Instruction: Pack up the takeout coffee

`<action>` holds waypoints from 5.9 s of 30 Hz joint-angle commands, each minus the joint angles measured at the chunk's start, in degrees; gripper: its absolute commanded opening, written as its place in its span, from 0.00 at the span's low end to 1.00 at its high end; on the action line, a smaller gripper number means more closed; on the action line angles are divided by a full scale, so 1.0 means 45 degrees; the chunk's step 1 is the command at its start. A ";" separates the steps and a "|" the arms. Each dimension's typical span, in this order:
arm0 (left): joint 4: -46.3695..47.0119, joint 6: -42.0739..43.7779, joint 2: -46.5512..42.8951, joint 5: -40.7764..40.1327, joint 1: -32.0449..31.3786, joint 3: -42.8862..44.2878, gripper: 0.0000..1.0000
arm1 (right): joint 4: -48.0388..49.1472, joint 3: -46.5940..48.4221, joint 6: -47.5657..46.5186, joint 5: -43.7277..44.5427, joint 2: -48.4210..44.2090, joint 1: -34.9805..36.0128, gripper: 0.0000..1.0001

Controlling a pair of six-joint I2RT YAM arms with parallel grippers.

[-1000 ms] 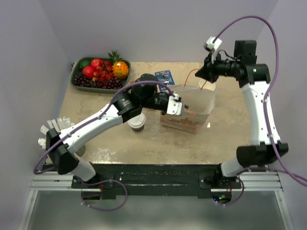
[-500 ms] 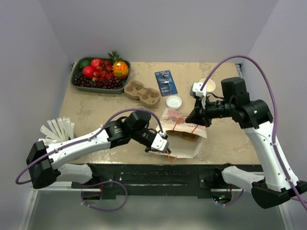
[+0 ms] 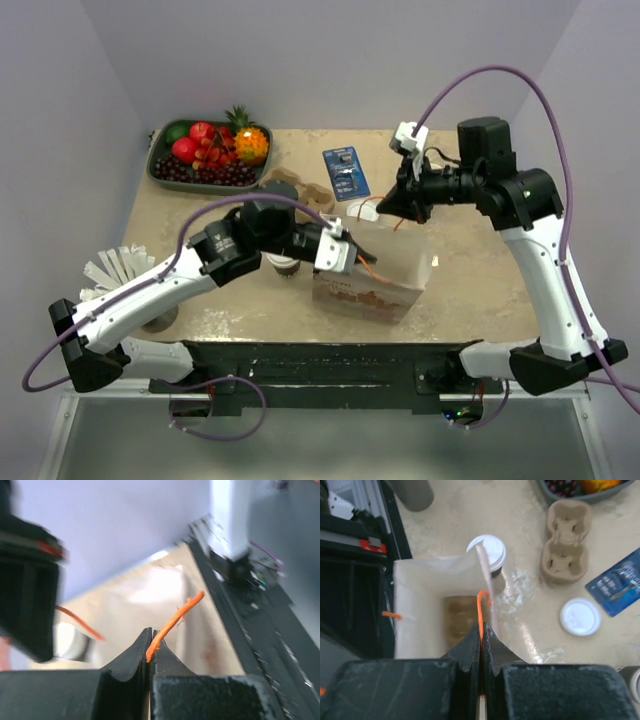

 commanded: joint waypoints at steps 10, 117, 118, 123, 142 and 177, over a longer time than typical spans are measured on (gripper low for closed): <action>-0.1547 -0.1772 0.1551 -0.0273 0.0639 0.6970 0.00 | 0.0645 0.5578 0.1666 0.1121 0.1564 -0.0290 0.00; 0.0483 0.2661 0.0009 -0.2519 -0.0025 -0.1169 0.95 | 0.1974 -0.2468 -0.1186 0.2996 -0.0605 -0.0271 0.99; 0.0561 0.2720 0.0009 -0.2519 -0.0025 -0.1169 0.94 | 0.1974 -0.2545 -0.1205 0.3114 -0.0585 -0.0270 0.98; 0.0484 0.2779 0.0146 -0.2109 -0.0025 -0.0702 0.75 | 0.1565 -0.2138 -0.1498 0.3135 -0.0429 -0.0271 0.84; -0.1373 0.2524 0.0692 -0.1561 -0.0006 0.3537 0.00 | -0.0682 0.5187 -0.2319 0.2607 0.1486 -0.0271 0.15; 0.0718 0.2192 -0.0576 -0.4413 -0.0006 -0.0603 0.99 | 0.1586 0.1090 -0.0503 0.6575 0.0119 -0.0465 0.69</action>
